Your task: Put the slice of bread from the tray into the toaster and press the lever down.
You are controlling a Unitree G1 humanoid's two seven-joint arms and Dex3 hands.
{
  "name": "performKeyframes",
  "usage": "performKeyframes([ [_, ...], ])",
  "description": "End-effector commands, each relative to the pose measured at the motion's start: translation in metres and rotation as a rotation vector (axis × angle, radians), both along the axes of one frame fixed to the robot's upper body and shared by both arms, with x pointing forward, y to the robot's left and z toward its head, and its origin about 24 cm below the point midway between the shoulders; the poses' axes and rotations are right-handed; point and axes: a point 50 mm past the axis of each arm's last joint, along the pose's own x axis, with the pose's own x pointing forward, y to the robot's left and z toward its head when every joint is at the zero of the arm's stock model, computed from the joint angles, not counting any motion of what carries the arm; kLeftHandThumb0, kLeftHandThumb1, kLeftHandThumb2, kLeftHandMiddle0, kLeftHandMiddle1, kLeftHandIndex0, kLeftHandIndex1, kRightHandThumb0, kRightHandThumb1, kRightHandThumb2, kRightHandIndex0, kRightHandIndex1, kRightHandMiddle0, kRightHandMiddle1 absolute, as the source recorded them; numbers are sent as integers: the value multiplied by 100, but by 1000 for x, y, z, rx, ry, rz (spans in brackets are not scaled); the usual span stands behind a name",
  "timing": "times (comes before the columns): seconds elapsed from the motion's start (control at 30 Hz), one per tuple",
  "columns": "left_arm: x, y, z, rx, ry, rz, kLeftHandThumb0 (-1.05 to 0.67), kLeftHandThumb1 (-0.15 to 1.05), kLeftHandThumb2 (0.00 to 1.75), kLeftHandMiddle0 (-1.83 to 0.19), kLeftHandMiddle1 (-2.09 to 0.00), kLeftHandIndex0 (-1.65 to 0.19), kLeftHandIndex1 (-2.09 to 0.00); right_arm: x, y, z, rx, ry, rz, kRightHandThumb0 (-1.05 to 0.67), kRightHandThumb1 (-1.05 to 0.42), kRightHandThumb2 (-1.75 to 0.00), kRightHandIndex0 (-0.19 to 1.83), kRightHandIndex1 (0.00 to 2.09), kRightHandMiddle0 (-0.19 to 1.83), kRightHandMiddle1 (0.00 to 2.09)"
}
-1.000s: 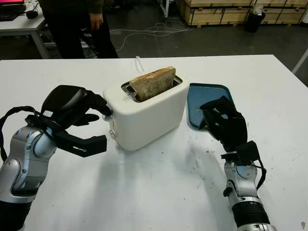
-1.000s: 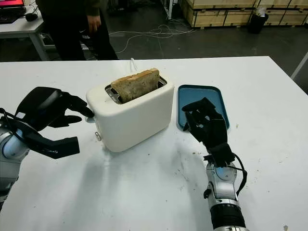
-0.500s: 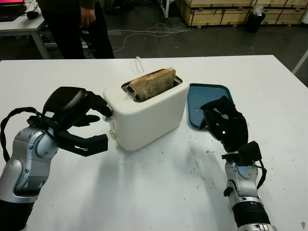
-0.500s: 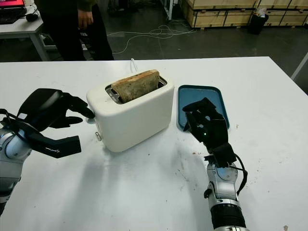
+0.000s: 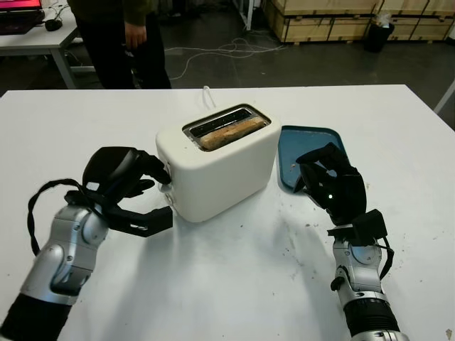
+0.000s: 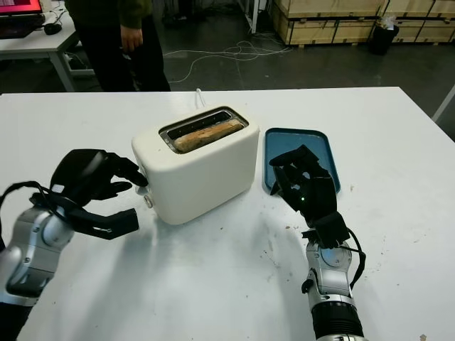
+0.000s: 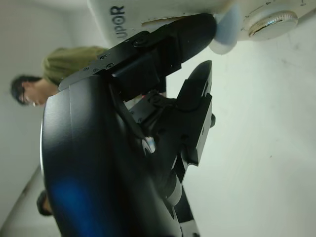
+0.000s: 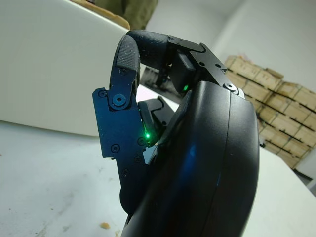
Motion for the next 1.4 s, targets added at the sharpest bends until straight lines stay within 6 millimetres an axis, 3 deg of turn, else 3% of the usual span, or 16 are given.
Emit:
performKeyframes([
  [0.0,-13,-22,-48,11,191,-58,9,85,1,-106,-141,-108,0,0,-3,0,9,2,-9,-45,-92,-36,83,175,54,175],
  [0.1,-18,-27,-61,18,221,-37,8,88,1,-103,-150,-106,0,0,-5,0,7,2,-9,-45,-92,-35,84,175,55,175],
  [0.37,-28,-35,-69,-34,237,-14,7,91,1,-103,-142,-104,-1,0,-5,0,-3,0,1,-45,-92,-36,84,175,55,175],
  [0.5,-33,-40,-73,-51,272,-6,7,92,2,-100,-129,-101,0,0,-4,0,2,-7,11,-44,-92,-36,85,175,55,175],
  [0.6,-36,-45,-79,-43,279,-18,8,91,1,-104,-95,-103,-1,0,-5,0,-5,-7,12,-45,-92,-36,84,175,55,175],
  [0.73,-40,-51,-87,-85,317,3,8,92,2,-100,-77,-106,-2,-1,-5,0,3,-4,14,-44,-92,-36,84,175,54,175],
  [0.8,-42,-51,-95,-61,384,5,8,92,5,-99,-74,-111,-4,-1,-5,-1,3,-3,16,-44,-92,-36,84,175,54,175],
  [0.87,-43,-51,-107,0,462,6,9,91,3,-95,-99,-120,-6,-1,-5,-2,6,4,21,-44,-92,-36,83,175,53,175],
  [0.97,-42,-48,-120,104,642,59,3,92,2,-86,-100,-119,-3,-1,-4,-3,2,12,25,-44,-92,-36,83,175,53,175],
  [1.23,-44,-46,-130,123,854,43,6,92,7,-82,-64,-97,0,-1,-2,-4,6,16,34,-45,-92,-36,83,175,54,175],
  [1.37,-48,-48,-133,148,877,25,6,92,8,-81,-58,-94,-2,-1,-2,-3,9,15,34,-44,-92,-36,83,175,54,175],
])
